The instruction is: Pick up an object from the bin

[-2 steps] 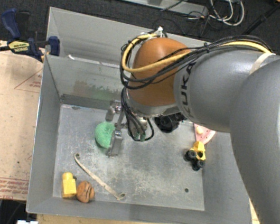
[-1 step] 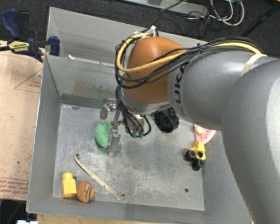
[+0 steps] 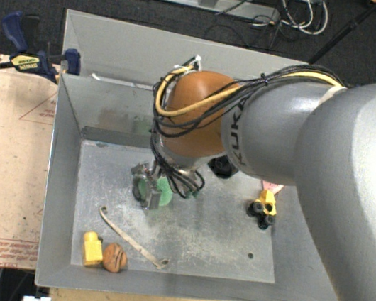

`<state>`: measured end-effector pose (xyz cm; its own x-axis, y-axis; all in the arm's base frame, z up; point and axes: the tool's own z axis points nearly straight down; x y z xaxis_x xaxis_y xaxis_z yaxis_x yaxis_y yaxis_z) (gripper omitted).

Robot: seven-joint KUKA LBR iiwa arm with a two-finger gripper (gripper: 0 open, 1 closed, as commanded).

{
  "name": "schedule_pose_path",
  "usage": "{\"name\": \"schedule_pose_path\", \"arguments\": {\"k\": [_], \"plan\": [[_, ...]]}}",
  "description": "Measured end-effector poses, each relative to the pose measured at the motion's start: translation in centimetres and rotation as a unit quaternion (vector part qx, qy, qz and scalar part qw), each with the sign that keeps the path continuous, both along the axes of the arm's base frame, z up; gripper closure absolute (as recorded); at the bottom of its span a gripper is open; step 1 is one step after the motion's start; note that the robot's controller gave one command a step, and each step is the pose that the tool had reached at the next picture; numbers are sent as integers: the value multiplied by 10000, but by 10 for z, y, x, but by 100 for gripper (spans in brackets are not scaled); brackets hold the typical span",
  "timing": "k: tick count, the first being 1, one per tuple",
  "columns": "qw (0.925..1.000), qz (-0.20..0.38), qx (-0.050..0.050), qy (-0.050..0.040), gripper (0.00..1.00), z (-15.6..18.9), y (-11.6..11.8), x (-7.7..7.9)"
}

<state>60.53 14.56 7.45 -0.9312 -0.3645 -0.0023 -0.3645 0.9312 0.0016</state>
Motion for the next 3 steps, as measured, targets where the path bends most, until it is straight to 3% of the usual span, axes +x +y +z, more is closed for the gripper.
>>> {"name": "schedule_pose_path", "arguments": {"k": [1, 2, 3], "plan": [[10000, -1, 1, 1, 100, 0, 0, 0], [10000, 78, -12, 39, 100, 47, 3, -12], [9986, 532, 6, -76, 100, 37, -40, -3]]}}
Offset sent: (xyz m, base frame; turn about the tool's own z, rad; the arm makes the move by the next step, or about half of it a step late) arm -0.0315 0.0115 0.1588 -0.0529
